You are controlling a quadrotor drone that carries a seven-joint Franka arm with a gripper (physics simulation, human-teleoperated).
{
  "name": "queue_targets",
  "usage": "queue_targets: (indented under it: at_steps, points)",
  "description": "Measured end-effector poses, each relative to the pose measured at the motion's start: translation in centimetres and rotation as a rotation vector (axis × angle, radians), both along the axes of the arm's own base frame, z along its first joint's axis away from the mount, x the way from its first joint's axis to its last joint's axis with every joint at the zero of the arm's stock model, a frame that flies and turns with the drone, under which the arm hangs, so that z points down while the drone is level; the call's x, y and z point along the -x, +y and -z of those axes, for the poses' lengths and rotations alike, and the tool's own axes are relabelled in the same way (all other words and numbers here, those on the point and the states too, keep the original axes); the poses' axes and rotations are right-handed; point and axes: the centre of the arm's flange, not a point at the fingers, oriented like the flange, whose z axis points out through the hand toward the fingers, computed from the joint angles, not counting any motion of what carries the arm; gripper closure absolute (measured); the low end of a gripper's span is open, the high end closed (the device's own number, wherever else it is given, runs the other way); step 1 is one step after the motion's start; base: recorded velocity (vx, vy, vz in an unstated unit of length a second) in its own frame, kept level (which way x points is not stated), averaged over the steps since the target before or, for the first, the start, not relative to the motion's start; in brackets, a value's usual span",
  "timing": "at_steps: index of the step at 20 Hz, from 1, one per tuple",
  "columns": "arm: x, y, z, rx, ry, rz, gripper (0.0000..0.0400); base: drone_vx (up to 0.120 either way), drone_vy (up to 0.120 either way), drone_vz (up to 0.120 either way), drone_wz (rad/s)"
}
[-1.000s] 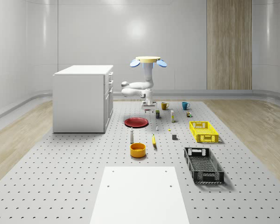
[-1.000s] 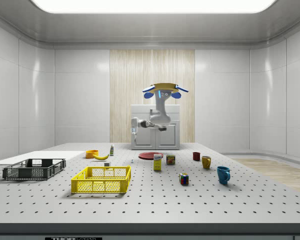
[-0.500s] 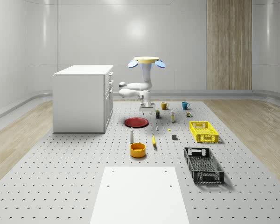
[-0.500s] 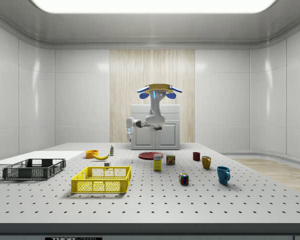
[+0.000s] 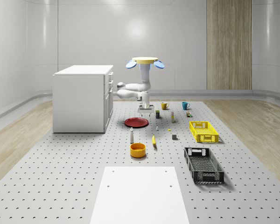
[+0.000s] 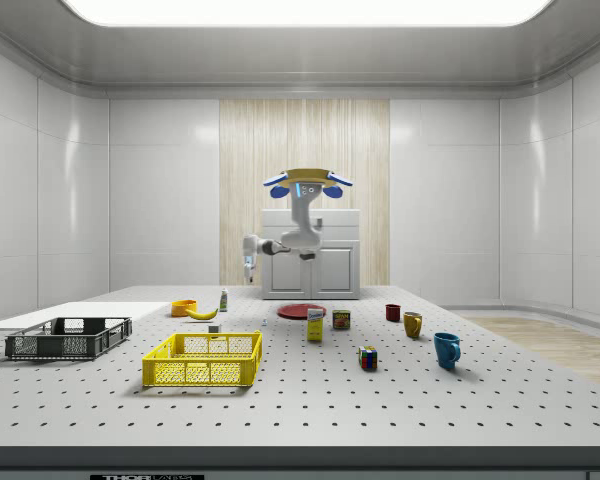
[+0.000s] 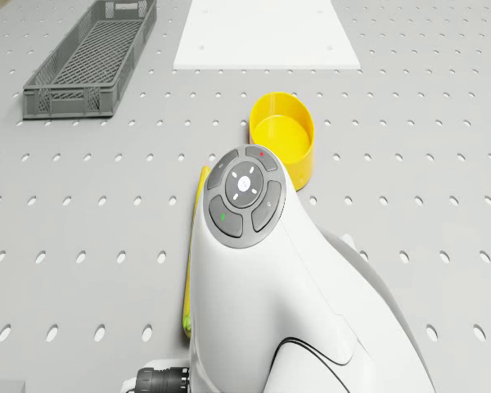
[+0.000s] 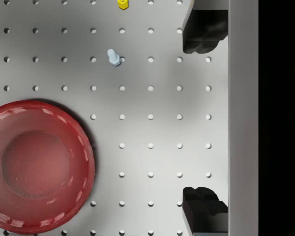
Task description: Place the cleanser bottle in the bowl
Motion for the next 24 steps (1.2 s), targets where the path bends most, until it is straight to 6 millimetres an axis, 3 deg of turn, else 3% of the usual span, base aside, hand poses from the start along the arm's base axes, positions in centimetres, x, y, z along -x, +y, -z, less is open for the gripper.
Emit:
queue_targets:
  at_steps: [6,24]
  points:
    - [0.0,0.0,0.0,0.0,0.0,0.0,0.0,0.12,-0.107,0.0,0.0]
    - [0.0,0.0,0.0,0.0,0.0,0.0,0.0,0.12,0.0,0.0,0.0]
